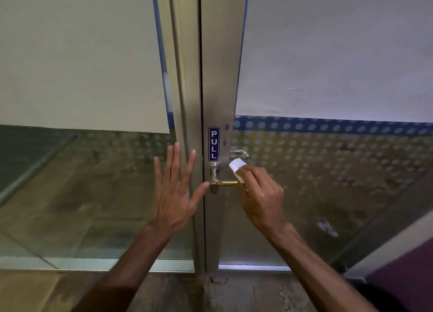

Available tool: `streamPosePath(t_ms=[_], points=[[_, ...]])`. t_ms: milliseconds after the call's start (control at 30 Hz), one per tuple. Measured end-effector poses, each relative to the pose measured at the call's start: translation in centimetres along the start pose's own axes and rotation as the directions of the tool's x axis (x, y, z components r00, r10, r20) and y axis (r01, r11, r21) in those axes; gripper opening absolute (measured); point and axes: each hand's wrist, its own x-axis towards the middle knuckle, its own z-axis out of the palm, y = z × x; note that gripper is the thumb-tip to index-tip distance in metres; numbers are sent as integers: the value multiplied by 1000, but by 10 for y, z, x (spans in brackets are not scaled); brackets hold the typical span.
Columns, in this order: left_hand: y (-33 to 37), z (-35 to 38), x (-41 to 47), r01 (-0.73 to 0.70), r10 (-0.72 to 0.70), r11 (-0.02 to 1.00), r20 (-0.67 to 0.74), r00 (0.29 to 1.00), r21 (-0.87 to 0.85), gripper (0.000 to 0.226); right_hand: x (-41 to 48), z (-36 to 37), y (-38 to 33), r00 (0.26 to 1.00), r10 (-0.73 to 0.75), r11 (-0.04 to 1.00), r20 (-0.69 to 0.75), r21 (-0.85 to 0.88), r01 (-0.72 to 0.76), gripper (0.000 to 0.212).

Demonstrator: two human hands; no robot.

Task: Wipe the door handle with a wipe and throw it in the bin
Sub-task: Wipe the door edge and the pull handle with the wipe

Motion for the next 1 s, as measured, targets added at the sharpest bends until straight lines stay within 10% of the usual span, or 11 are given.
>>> streamPosePath(t_ms=[567, 1000], points=[[-23, 49, 90, -69, 69, 998, -36, 997, -7, 74, 111, 96, 62, 883, -467, 857, 47, -219, 465, 15], [-52, 83, 109, -181, 182, 983, -150, 972, 21, 77, 70, 107, 77, 895, -346, 874, 281, -251, 416, 55]])
